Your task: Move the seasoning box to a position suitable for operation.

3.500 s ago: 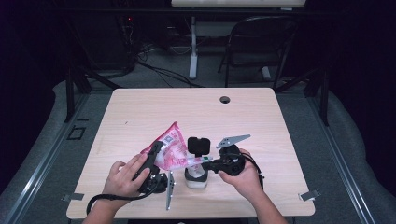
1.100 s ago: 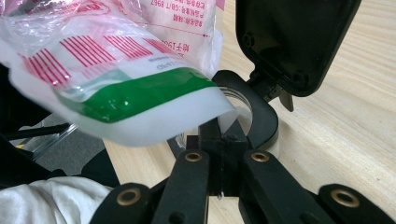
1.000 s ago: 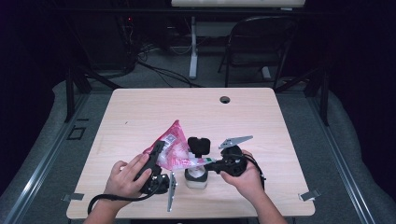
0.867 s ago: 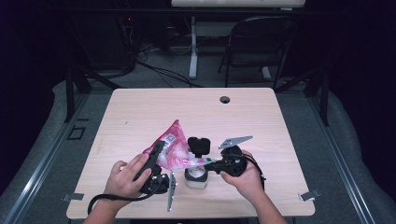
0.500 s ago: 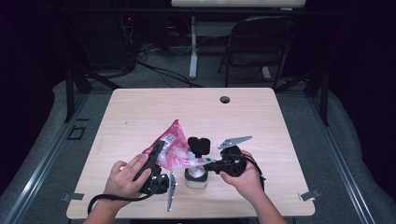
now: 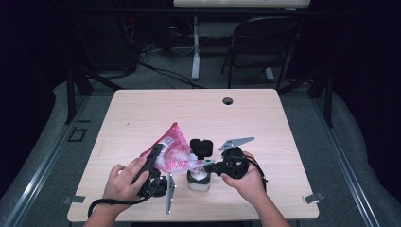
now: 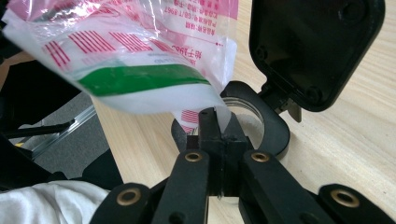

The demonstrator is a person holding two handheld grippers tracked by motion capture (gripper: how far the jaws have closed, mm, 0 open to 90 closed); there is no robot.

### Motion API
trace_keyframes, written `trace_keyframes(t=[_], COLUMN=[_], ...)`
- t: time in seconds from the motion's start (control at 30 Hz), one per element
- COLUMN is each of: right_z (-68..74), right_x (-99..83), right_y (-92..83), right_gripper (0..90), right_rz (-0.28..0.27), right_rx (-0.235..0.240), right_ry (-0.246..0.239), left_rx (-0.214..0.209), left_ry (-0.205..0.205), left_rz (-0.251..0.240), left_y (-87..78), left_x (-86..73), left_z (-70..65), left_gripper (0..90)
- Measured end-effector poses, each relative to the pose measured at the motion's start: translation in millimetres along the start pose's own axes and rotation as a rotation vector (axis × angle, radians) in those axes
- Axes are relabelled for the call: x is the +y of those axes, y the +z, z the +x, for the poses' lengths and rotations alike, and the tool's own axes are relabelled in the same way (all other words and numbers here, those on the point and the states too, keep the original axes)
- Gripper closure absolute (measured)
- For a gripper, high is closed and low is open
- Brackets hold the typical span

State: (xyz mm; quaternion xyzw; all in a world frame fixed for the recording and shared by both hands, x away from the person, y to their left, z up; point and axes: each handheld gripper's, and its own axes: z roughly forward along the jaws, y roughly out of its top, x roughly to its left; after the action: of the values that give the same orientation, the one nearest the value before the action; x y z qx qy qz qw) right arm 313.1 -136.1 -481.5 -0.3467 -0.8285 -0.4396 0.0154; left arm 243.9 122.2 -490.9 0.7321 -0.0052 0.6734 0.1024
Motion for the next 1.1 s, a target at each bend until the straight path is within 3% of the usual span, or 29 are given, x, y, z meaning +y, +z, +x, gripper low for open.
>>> trace_keyframes(t=[0.63,0.77,1.1], right_z=[4.6,7.2,8.3], right_x=[5.9,6.6,8.9], right_y=[-1.3,-2.1,-1.7], right_gripper=[90.0,90.0,90.0], right_rz=[-0.016,-0.024,-0.027], right_rx=[0.010,0.010,0.016], right_ry=[-0.017,-0.023,-0.027], left_rx=[-0.086,-0.115,-0.149], left_ry=[-0.087,-0.124,-0.156], left_rz=[0.022,0.028,0.029], left_y=[-1.6,-2.0,0.3], left_x=[-8.0,-9.4,-13.3], left_z=[-9.8,-10.1,-15.3], left_gripper=[66.3,66.3,66.6])
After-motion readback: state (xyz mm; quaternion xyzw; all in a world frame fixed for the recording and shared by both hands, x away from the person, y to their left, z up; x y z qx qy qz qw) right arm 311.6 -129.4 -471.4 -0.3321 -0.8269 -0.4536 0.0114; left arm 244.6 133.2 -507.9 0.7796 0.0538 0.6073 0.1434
